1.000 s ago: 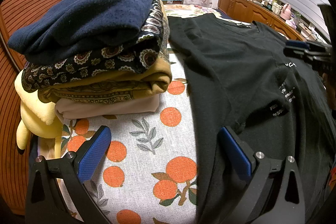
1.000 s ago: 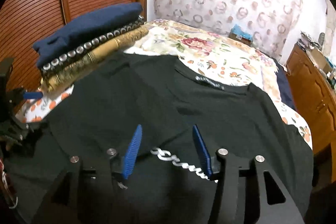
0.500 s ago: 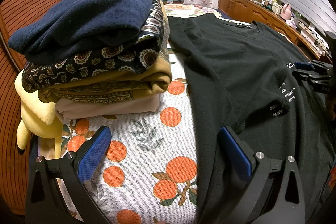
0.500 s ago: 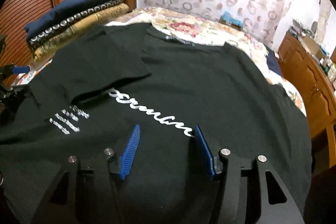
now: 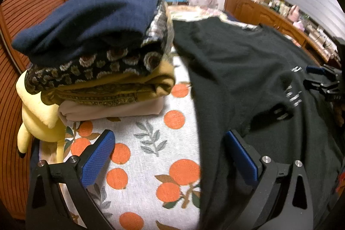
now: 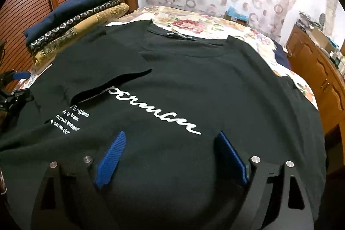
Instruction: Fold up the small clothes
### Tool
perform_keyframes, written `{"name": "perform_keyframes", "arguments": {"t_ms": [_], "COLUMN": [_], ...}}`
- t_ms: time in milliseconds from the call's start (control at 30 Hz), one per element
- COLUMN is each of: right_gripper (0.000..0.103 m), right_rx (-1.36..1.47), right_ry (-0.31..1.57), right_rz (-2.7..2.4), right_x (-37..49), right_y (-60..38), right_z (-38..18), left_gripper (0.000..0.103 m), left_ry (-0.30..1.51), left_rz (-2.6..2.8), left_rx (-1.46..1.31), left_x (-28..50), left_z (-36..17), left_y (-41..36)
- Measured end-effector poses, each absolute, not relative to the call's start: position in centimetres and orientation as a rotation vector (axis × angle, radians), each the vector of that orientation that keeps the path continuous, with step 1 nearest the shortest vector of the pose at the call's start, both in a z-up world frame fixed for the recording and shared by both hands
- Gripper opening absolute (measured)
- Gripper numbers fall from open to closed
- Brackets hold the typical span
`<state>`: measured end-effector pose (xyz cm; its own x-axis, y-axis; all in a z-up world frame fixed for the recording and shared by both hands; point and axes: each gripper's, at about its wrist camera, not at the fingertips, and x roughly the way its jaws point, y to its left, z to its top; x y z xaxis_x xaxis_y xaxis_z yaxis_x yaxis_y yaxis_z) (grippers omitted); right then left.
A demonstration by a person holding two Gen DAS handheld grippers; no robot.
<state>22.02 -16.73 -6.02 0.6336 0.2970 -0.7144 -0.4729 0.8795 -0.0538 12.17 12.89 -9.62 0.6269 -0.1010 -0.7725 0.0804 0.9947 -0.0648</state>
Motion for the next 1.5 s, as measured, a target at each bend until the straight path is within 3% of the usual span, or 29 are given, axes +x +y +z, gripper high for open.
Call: {"name": "perform_keyframes", "arguments": {"t_ms": [267, 467, 867, 1067, 1200, 1267, 1333, 1500], "right_gripper": [0.088, 0.086, 0.067, 0.052, 0.03, 0.025, 0.008, 0.007], "right_rx": [-0.159, -0.104, 0.065, 0.147, 0.164, 0.127, 0.091, 0.096], "right_ry": [0.641, 0.651, 0.768, 0.809, 0.813, 0.807, 0.781, 0.662], "right_rz": [0.367, 0.225, 0.121, 0.158, 0.211, 0.195, 0.167, 0.163], "right_x": [16.9, 14.6, 14.0, 16.8, 17.6, 17.6, 17.2, 16.0], "right_y": [-23.8, -31.6, -40.8, -42.4, -42.8, -42.6, -42.3, -42.1], "right_z": [-3.3, -3.4, -6.1, -5.5, -5.5, -5.4, -5.2, -3.0], "left_gripper": [0.102, 0.102, 0.102, 0.102, 0.102, 0.102, 0.102, 0.102], "left_ry": [0.709, 0.622, 0.601, 0.637, 0.645, 0.646, 0.648, 0.646], "left_rz": [-0.163, -0.214, -0.355, -0.424, -0.438, -0.438, -0.438, -0.422], "left_rx": [-0.047, -0.058, -0.001, 0.009, 0.006, 0.006, 0.002, -0.004], "left_x": [9.3, 8.2, 7.4, 6.8, 6.2, 6.0, 5.9, 5.8], "left_z": [-4.7, -2.6, -3.6, -4.1, -4.4, -4.4, -4.4, -4.4], "left_y": [10.5, 6.8, -1.0, -2.9, -3.6, -3.7, -3.7, -3.3]}}
